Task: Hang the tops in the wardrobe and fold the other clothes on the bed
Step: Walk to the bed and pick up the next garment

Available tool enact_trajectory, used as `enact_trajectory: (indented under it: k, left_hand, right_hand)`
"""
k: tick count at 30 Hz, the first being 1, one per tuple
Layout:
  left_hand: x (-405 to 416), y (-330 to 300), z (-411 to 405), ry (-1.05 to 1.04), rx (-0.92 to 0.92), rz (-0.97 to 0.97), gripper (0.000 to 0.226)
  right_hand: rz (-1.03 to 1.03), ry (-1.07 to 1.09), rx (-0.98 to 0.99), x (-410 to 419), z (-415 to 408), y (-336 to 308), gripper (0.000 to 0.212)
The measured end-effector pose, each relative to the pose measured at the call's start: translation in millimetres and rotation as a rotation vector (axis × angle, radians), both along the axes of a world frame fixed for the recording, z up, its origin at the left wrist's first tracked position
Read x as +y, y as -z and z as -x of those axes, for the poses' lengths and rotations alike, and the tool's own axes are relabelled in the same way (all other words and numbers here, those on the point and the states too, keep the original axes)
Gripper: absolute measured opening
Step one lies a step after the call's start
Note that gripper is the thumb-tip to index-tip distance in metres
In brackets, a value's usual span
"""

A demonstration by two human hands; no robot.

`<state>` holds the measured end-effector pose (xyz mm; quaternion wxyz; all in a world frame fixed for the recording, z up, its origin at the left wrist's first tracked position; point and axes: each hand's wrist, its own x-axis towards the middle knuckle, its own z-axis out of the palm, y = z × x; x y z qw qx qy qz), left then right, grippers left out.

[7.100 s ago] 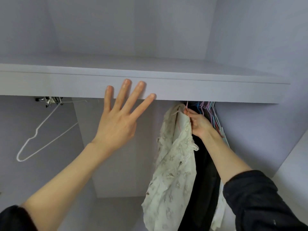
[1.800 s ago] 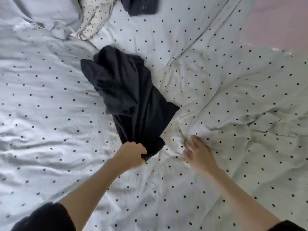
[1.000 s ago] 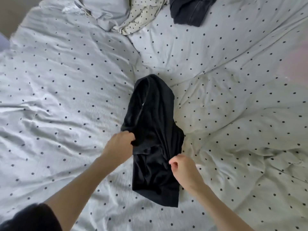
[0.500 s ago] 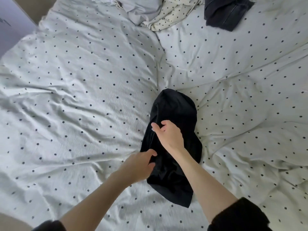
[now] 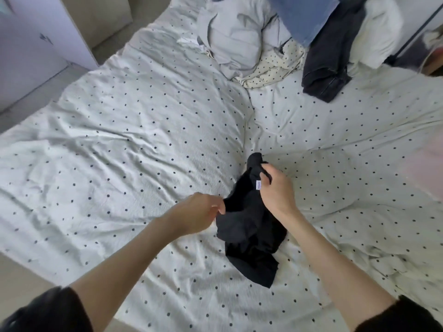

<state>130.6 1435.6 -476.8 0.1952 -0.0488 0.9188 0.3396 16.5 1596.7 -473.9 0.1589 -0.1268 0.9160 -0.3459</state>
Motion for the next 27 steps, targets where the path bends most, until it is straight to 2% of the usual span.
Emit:
enact_trajectory:
  k: [2,4,7,9,13,18,22,27]
  left_hand:
    - [-14.3,-30.1,-3.2,-0.175,0.195,-0.075,0.031]
    - [-31.3,-61.9,-6.6,-0.29,0.327,-0.126,0.046]
    - [-63.5,-117.3,-27.1,-0.275,0.389,-0.16,0.059]
    - [-87.1,-153.0,-45.7,-0.254,0.426,-0.183,0.048]
    - [-156.6,-234.1,-122.0,-0.344,0.581,-0.298,0.01]
    - [-265.3,-309.3,-237.1,-0.576,0.731,0.025,0.013]
    - [-330.1,-356.5,-301.4,-0.687,0.823,0.217,0.025]
    - [-424.6,-380.0,-379.5,-0.88,0.805,0.379,0.011]
  right_hand:
    - [0.028,-0.134,0.035,-12.8,-4.5,-44.6,0.033]
    - [0.038,-0.279,0.038,-31.0,-14.8,-89.9,0.03]
    - [0.098,-0.443,0.056,-68.4,-45.9,-164.8,0.026]
    - [0.115,-0.524,0.107,-96.0,-69.6,-211.6,0.027]
    - [0.128,-0.654,0.285,-170.8,-134.6,-296.0,0.028]
    - [0.166,-0.671,0.489,-284.0,-217.0,-357.0,0.029]
    - [0.112,-0.679,0.633,-361.2,-253.3,-374.3,0.028]
    - [0.094,-0.642,0.588,-461.3,-285.2,-374.8,0.03]
